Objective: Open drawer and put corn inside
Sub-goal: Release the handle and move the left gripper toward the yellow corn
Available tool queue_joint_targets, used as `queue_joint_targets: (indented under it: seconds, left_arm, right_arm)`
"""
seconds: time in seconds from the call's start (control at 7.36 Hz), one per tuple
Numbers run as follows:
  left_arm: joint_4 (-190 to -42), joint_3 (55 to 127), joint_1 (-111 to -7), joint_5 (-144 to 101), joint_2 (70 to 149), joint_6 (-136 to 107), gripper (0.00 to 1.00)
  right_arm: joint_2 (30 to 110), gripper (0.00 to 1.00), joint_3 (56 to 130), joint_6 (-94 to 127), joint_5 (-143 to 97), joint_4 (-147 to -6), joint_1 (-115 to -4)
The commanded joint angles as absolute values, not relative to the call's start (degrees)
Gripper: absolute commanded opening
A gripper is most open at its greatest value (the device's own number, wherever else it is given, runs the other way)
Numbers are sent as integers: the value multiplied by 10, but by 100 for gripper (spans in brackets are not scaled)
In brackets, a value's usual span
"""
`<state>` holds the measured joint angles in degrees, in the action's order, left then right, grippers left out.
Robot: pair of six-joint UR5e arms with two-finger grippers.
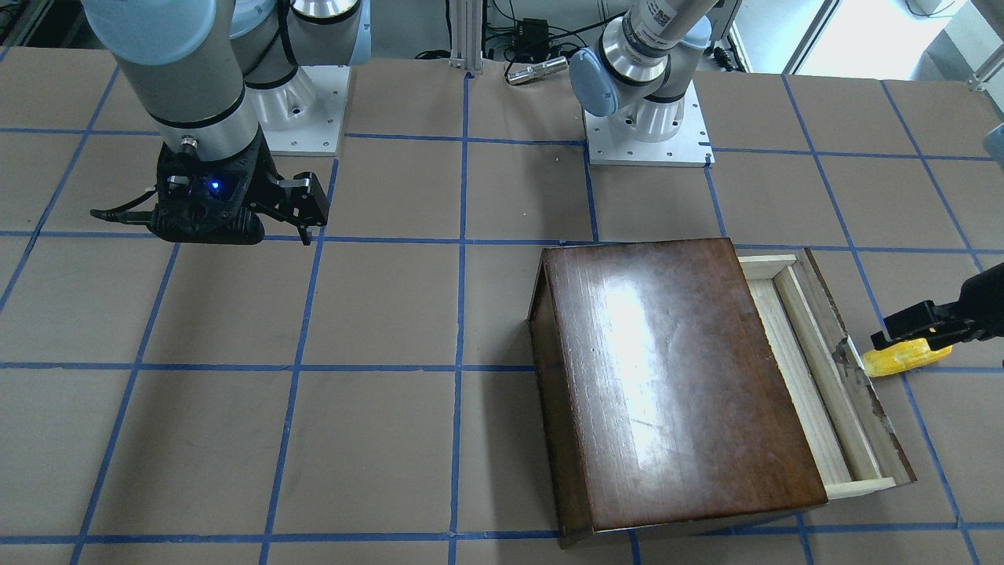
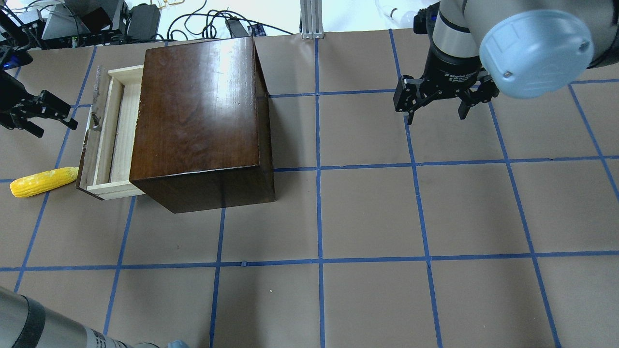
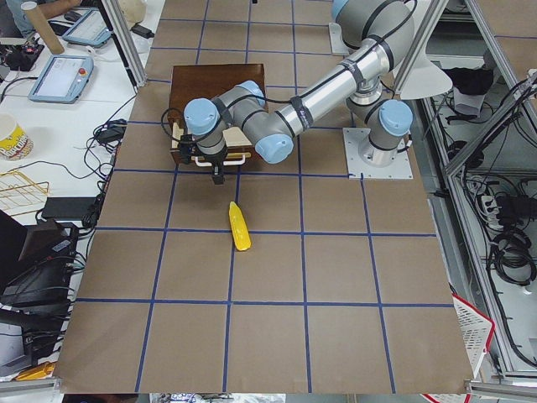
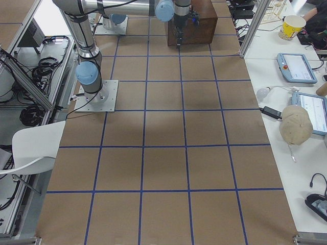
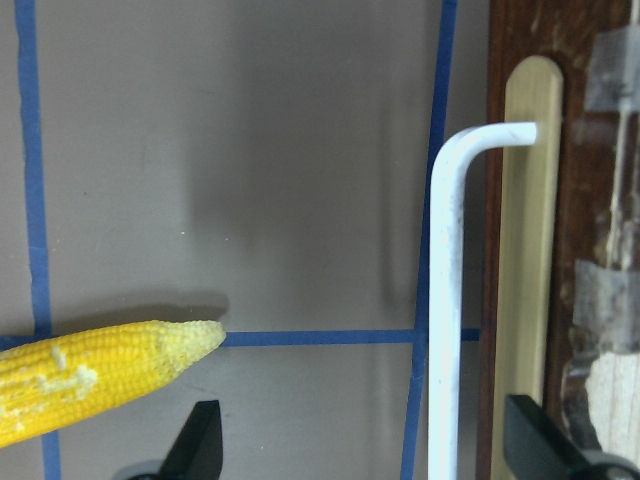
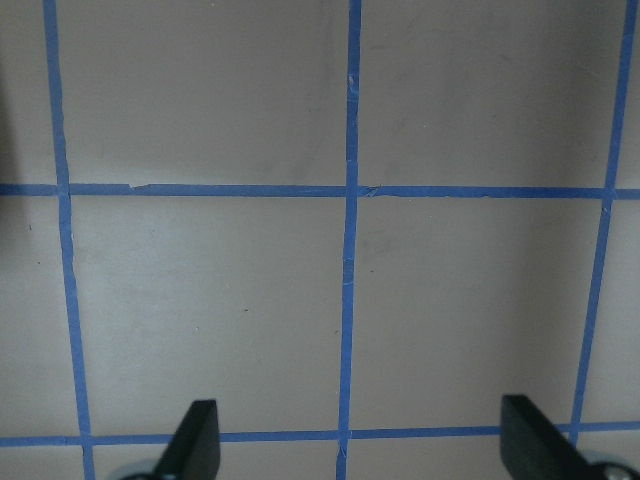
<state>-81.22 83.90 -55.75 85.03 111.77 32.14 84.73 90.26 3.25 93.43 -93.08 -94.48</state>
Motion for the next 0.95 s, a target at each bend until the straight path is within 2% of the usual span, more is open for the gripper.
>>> queue_joint_targets:
  seconds: [0.0,0.82]
  left_arm:
    - [-814,838,-543,890,1106,374,100]
    - [-770,849,-498,955,1130,666,100]
  right_arm:
    - [847,100,903,33,934,-931,-945]
    - [846,100,904,33,935,-931,-945]
